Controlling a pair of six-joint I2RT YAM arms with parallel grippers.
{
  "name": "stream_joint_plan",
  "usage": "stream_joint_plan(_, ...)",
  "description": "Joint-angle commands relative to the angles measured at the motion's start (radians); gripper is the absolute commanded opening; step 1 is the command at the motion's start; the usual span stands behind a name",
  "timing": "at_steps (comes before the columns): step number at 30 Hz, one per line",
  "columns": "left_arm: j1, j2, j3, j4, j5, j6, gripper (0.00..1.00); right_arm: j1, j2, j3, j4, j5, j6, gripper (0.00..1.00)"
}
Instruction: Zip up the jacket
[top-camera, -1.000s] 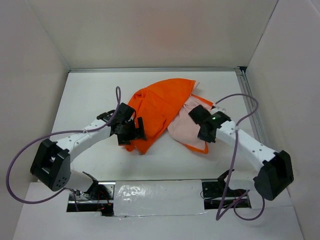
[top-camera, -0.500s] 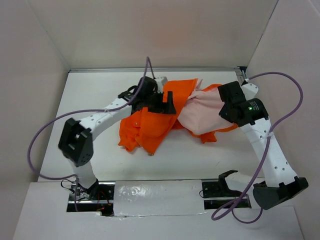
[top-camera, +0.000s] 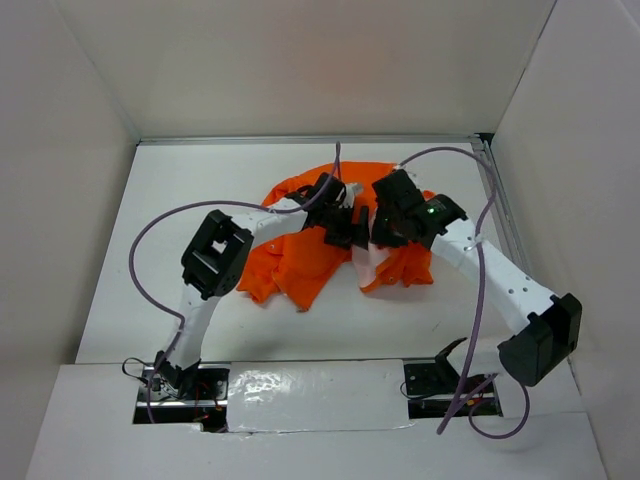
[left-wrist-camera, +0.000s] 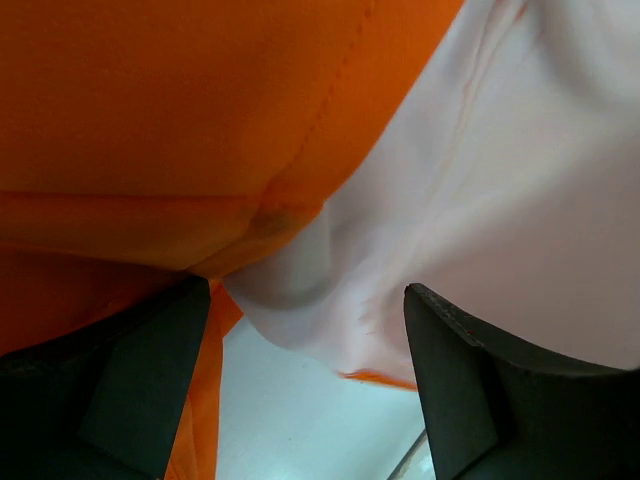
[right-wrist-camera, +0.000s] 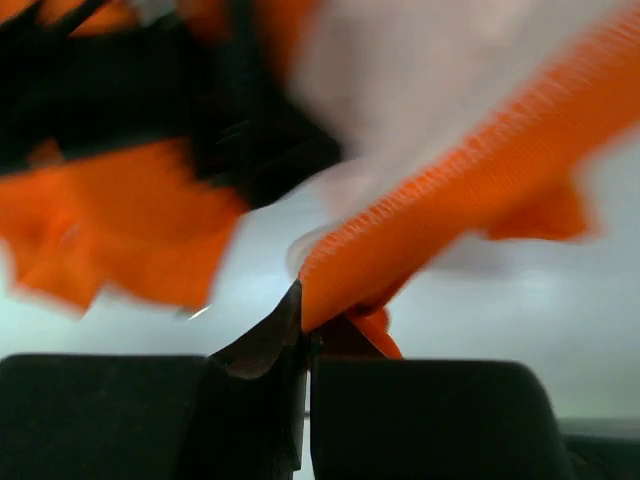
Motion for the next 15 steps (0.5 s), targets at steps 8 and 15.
stream_joint_plan(8, 0.09, -0.248, -0.217, 0.025, -0.06, -0.131, 0.92, 0.101, 0.103, -0.107, 0.371, -0.392, -0.03, 0.07)
stream_joint_plan(15, 0.189, -0.47, -0.343, -0.156, -0.211, -0.163, 0.97, 0.133, 0.071, -0.124, 0.381, -0.428, -0.096, 0.61)
